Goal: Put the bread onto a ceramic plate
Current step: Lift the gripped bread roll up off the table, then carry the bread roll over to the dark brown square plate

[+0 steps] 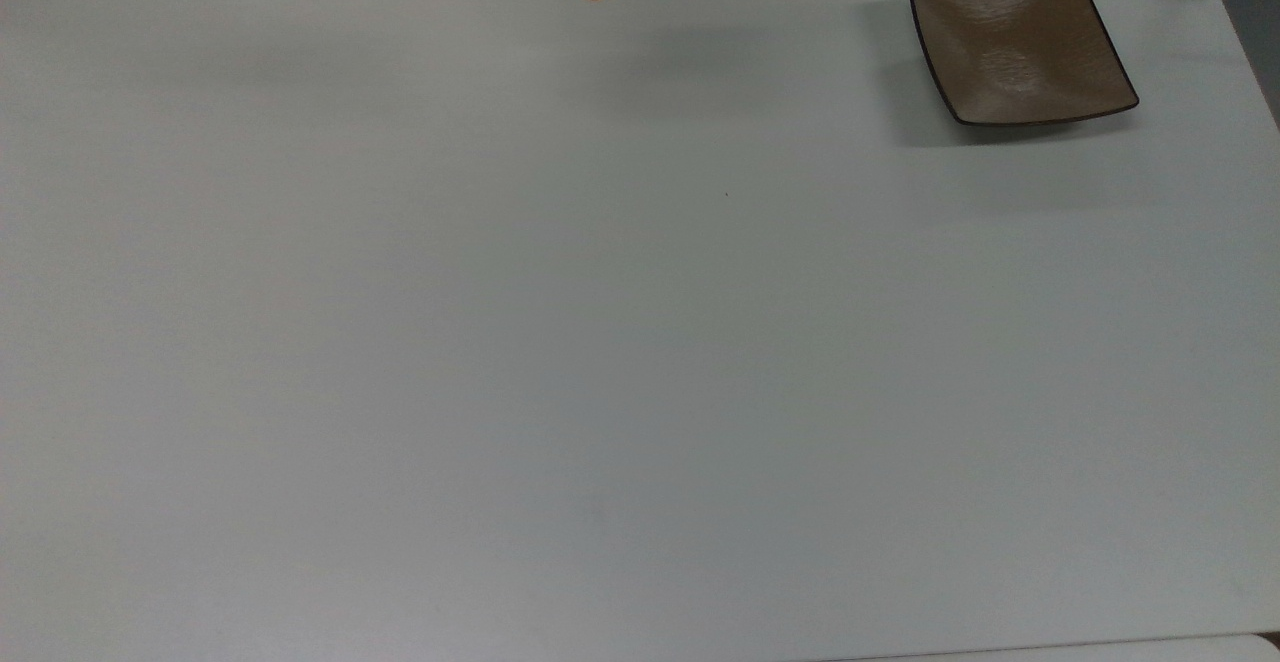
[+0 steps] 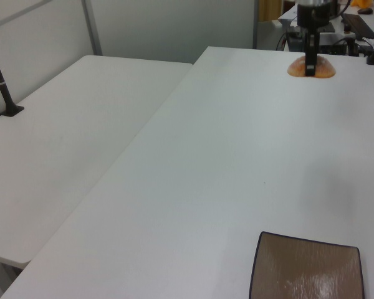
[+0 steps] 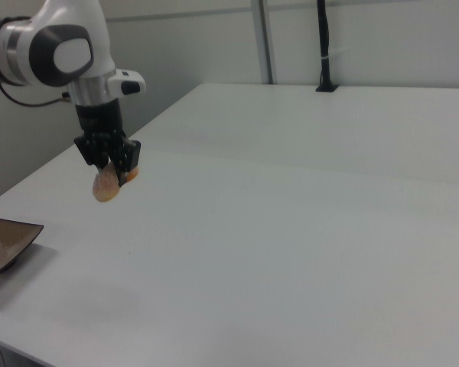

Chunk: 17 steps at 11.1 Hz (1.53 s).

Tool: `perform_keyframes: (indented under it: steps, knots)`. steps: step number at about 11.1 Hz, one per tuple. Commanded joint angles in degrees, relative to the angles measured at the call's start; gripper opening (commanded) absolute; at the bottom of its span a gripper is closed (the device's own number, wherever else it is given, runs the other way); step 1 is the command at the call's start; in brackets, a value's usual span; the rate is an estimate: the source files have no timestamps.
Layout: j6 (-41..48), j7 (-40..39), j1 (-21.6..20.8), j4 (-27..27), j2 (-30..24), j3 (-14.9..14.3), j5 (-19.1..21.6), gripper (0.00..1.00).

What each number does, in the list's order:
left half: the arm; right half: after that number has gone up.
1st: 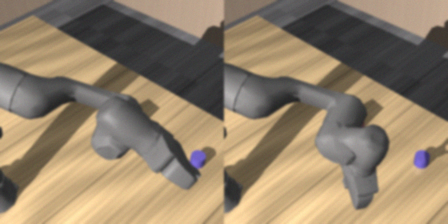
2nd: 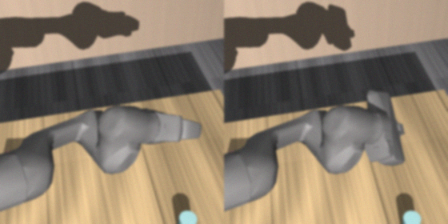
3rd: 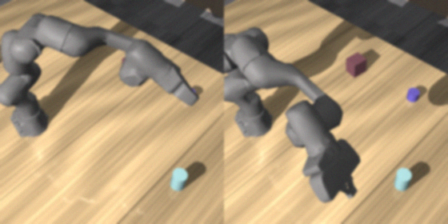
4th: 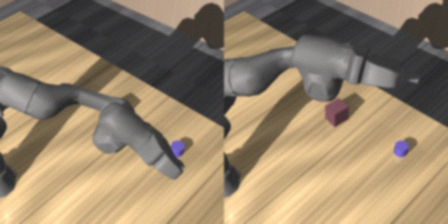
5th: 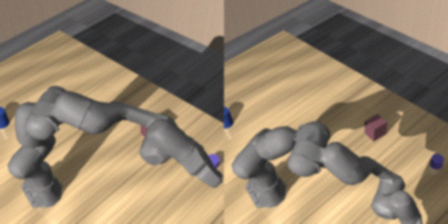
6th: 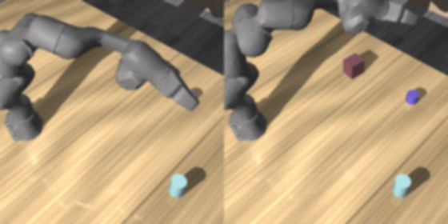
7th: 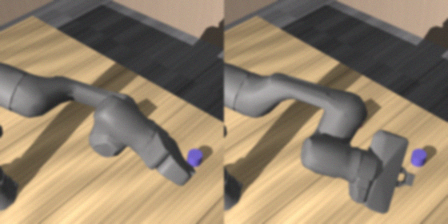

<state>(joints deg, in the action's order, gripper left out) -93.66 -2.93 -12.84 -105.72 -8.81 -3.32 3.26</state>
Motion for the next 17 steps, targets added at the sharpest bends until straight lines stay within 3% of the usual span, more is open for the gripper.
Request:
perform_keyframes:
  steps: [1,3,5,7,12,17]
  knots:
    - [2.3,-1.1,-0.5,4.3,0.7,0.7,3.6,0.27]
    - [1.9,-0.2,-2.6,4.4,0.8,3.2,5.4,0.27]
    - [1.4,3.6,-7.5,4.4,1.1,3.9,5.4,0.28]
    - [-0.2,8.1,-10.8,3.9,1.4,6.9,5.4,0.28]
    - [-14.4,24.0,-17.4,3.8,9.2,14.5,4.8,0.28]
    - [-24.2,31.0,-23.9,2.2,18.8,16.1,0.8,0.29]
